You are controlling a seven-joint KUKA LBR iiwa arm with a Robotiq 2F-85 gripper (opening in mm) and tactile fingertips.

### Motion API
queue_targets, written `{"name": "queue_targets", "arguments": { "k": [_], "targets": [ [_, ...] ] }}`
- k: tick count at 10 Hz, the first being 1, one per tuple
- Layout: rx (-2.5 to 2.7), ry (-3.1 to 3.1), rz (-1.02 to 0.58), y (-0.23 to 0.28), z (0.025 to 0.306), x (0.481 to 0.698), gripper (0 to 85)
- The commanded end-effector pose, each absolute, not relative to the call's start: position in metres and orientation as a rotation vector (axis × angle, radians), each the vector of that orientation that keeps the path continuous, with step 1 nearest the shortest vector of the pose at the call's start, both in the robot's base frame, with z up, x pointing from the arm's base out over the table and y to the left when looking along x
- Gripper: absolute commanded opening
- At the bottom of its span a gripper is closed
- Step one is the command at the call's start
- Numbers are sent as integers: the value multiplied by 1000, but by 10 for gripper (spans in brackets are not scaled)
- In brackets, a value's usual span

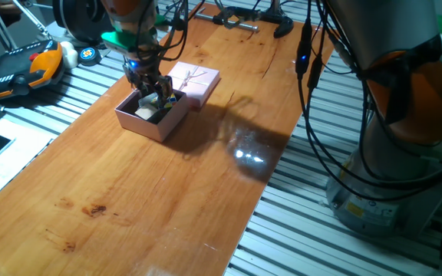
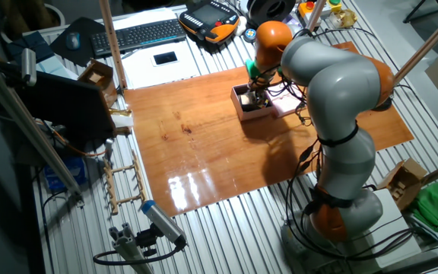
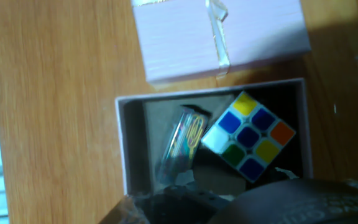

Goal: Take everything out of the gift box

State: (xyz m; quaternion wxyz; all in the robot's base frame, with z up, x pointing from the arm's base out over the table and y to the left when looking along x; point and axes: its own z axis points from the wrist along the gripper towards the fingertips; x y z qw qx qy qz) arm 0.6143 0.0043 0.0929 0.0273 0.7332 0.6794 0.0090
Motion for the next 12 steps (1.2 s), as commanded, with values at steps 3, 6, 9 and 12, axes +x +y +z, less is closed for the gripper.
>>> {"name": "queue_targets", "arguments": {
  "k": [3, 6, 9, 12],
  "targets": [
    [2254, 2106, 39, 13, 86, 619, 633],
    [2274, 2092, 58, 19, 82, 621, 680],
    [2281, 2085, 68, 21, 78, 622, 753],
    [2302, 2074, 83, 25, 70, 623, 753]
  ]
}}
